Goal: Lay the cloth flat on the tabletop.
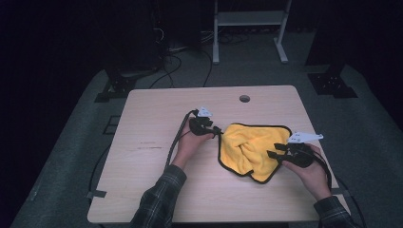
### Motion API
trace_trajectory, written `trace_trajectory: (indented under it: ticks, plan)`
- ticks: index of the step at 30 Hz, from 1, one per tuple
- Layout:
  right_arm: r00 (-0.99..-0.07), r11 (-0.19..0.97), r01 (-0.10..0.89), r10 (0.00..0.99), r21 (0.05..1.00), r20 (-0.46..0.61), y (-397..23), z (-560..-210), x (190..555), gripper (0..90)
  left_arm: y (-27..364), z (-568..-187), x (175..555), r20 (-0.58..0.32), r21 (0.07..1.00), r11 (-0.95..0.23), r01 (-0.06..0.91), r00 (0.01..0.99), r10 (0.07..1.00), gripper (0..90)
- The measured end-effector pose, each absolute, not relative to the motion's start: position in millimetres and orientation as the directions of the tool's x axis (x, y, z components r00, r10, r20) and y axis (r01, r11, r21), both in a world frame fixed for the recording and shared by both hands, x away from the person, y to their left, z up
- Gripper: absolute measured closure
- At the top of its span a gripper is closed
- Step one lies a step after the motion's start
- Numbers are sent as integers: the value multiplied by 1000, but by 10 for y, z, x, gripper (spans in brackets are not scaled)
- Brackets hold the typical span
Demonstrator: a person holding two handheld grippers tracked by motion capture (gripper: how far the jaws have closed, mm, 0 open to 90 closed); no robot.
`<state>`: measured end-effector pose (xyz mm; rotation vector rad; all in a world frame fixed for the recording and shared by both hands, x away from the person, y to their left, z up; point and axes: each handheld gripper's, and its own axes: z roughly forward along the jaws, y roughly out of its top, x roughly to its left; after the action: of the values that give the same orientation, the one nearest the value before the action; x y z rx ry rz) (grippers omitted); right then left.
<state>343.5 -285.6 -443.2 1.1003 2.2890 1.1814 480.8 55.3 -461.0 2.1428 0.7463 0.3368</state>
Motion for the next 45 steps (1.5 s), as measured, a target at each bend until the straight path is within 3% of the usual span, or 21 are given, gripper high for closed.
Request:
trace_trajectory:
  ticks: [10,11,12,13,14,18,24,33,45]
  plan:
    - [-644,353,482,764,802,50,-2859,-4432,3440,508,385,-4759,4846,16,741,-535,405,787,617,495]
    - [-644,353,482,764,802,51,-2860,-4430,3439,508,387,-4763,4839,3,744,-529,409,789,614,535]
    - [-643,353,482,764,802,50,-2859,-4428,3437,509,384,-4762,4828,-10,744,-522,417,788,616,636]
    - [-643,353,482,764,802,50,-2859,-4428,3437,509,375,-4760,4814,-21,745,-514,425,786,618,636]
    - [-643,354,482,764,802,49,-2857,-4430,3438,509,366,-4751,4797,-36,739,-515,435,789,614,758]
    - [-645,356,480,763,801,47,-2854,-4432,3438,511,356,-4722,4760,-73,725,-504,469,780,621,820]
    - [-641,353,484,766,800,50,-2866,-4437,3438,512,513,-4611,4728,-87,752,-463,468,768,634,822]
    - [-640,356,485,767,799,47,-2851,-4439,3435,513,1114,-4343,4763,-73,771,-412,486,710,701,822]
    - [-641,357,486,766,798,47,-2844,-4452,3440,512,1791,-4338,4823,-38,758,-381,530,619,785,819]
